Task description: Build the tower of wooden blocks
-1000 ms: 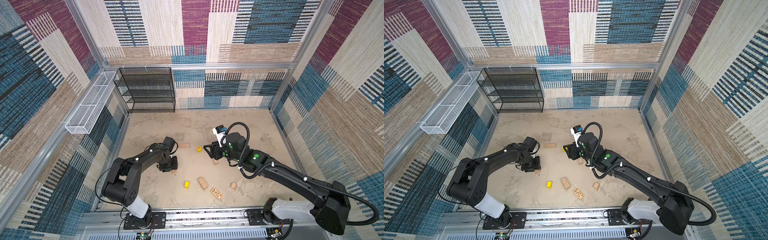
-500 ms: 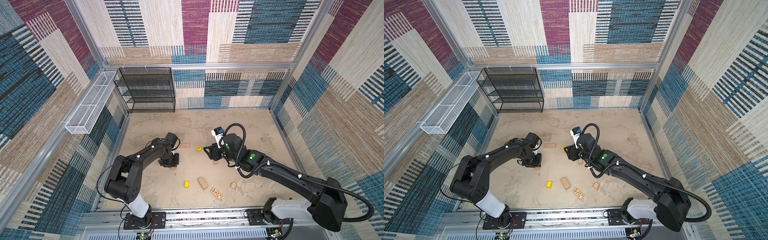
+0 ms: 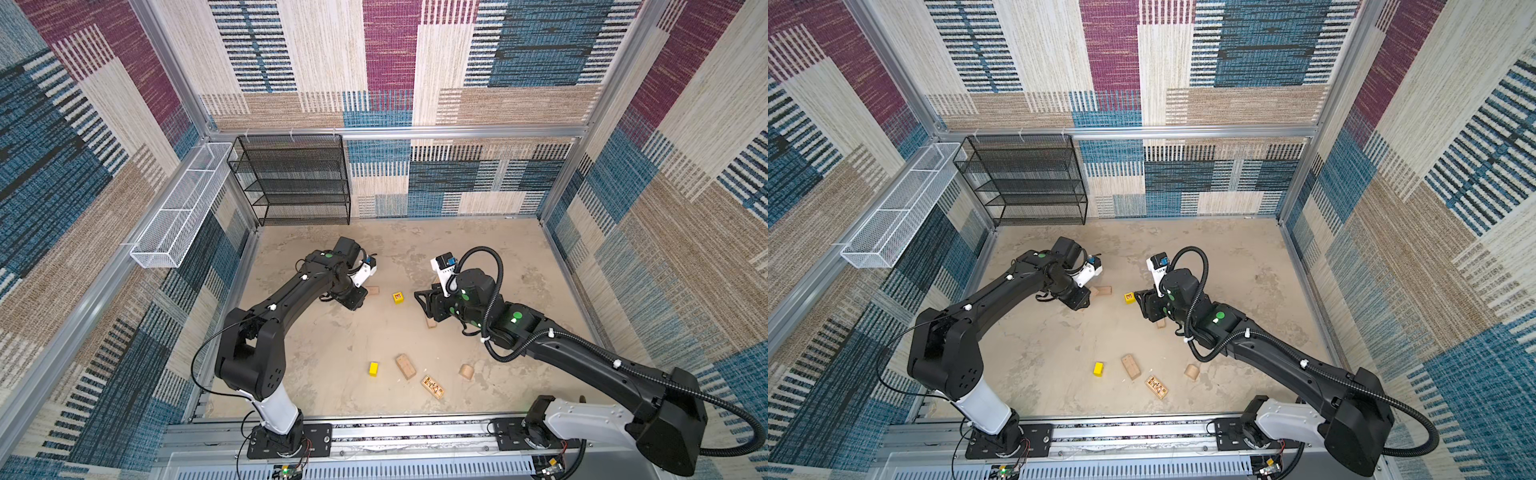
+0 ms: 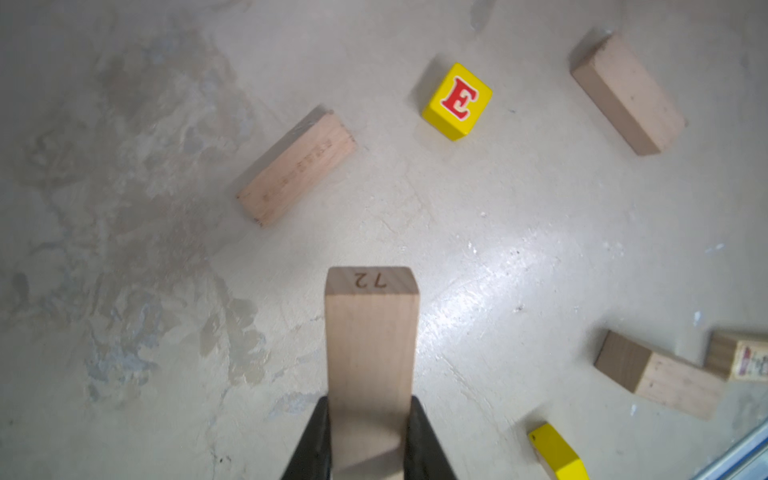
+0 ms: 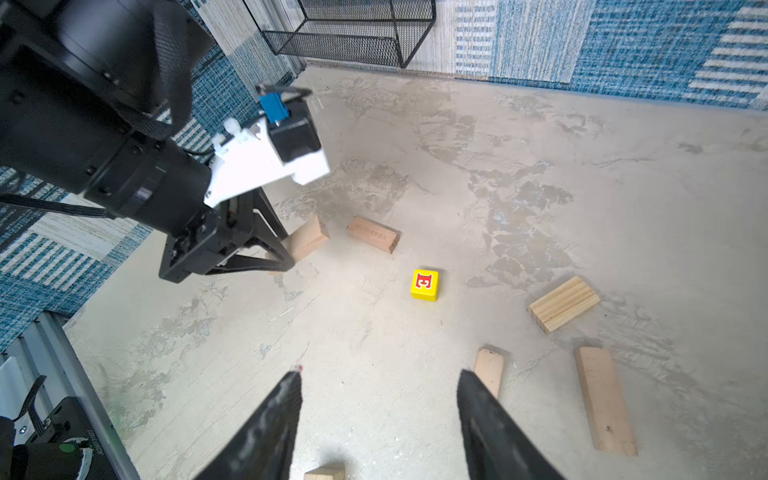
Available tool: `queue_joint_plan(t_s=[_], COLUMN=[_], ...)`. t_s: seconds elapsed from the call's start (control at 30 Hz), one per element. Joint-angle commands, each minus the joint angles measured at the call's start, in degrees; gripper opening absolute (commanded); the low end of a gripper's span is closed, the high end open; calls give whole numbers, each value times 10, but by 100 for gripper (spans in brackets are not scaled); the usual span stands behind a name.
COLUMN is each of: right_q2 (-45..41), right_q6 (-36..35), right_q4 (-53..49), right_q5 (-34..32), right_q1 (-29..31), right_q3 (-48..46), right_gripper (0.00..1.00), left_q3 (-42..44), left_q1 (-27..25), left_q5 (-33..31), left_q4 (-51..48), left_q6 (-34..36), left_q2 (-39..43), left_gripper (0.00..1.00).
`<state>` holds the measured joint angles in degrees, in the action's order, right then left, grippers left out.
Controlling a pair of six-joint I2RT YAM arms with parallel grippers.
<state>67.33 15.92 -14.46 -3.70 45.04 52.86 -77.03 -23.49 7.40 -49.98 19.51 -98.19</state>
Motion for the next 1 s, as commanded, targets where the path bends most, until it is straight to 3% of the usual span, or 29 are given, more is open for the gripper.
queue_joint_plan(t_s=[0.0,0.13,0.3,0.63,0.67,0.7,0.73,0.97], right_q2=[-6,-6,-12,-7,-5,-2,1,23], right_q6=[-12,-14,-12,-3,-6,-8,-10,-68], right_q4=[8,-2,-7,-21,-23,-25,-27,-42], right_q5=[-17,-22,-30,-32,-33,-33,-34,-17], right_q1=[1,1,1,1,1,1,1,1], right_q3=[5,19,20,30,34,39,44,89], right_gripper=[62,62,62,66,67,68,68,69], left_q3=[2,5,-15,-1,-1,0,1,-16], left_q1=[-18,-32,-37,-46,-46,-45,-45,-46], left_q5=[2,-38,-45,-22,-25,-24,-20,-29], left_q4=[-10,-8,-5,14,13,13,13,11], left_q6=[145,200,212,214,213,212,214,191], left_q2=[-28,-85,-134,-107,-103,-99,-95,-34], left_gripper=[10,13,20,35,49,82,90,85])
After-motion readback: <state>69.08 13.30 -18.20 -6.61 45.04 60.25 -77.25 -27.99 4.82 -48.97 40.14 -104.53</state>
